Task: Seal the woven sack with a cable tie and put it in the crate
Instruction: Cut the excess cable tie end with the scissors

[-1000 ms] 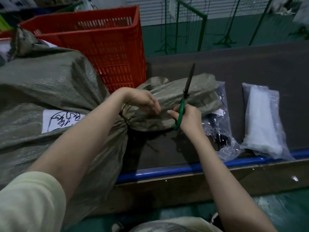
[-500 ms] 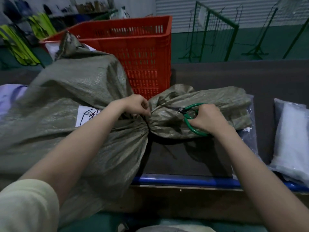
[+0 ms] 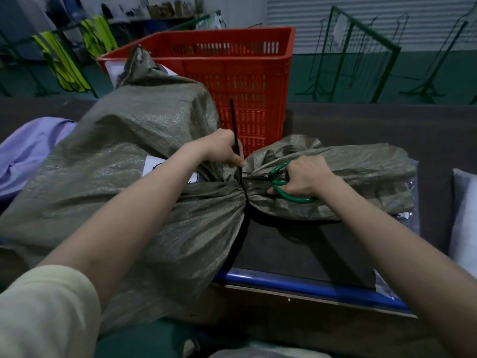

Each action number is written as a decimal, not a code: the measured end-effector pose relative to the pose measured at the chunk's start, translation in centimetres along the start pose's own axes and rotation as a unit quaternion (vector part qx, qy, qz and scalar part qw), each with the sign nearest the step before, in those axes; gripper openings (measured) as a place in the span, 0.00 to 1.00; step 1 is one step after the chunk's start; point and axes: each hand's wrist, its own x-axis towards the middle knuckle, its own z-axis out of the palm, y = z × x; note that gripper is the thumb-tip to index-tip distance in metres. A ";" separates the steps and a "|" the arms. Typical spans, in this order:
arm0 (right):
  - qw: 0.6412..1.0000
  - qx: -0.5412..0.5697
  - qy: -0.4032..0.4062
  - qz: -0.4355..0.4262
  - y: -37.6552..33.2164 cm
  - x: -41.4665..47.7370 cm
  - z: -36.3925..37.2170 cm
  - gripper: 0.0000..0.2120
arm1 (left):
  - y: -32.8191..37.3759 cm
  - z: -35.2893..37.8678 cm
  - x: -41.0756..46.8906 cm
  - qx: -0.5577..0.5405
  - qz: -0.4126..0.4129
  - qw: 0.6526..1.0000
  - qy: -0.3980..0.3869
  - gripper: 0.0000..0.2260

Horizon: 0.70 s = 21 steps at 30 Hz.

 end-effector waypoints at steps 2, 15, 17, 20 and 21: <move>1.000 0.000 0.001 -0.007 -0.4 0.4 0.3 0.35 | 0.2 0.1 -0.1 -0.007 0.008 1.000 -0.003 0.02; 0.999 -0.015 0.006 -0.037 -1.4 0.9 0.7 0.38 | 0.6 0.6 -0.3 -0.026 0.015 0.999 0.016 0.01; 0.999 -0.020 -0.003 -0.027 -1.4 1.0 0.4 0.39 | 0.7 0.7 -0.5 -0.028 0.012 0.999 0.022 0.02; 0.999 -0.022 -0.017 -0.020 -1.5 1.2 0.4 0.40 | 1.0 0.7 -0.7 -0.033 0.007 0.999 0.033 0.02; 0.999 -0.018 -0.020 -0.018 -1.5 1.1 0.5 0.39 | 1.0 0.7 -0.8 -0.033 0.005 0.999 0.034 0.02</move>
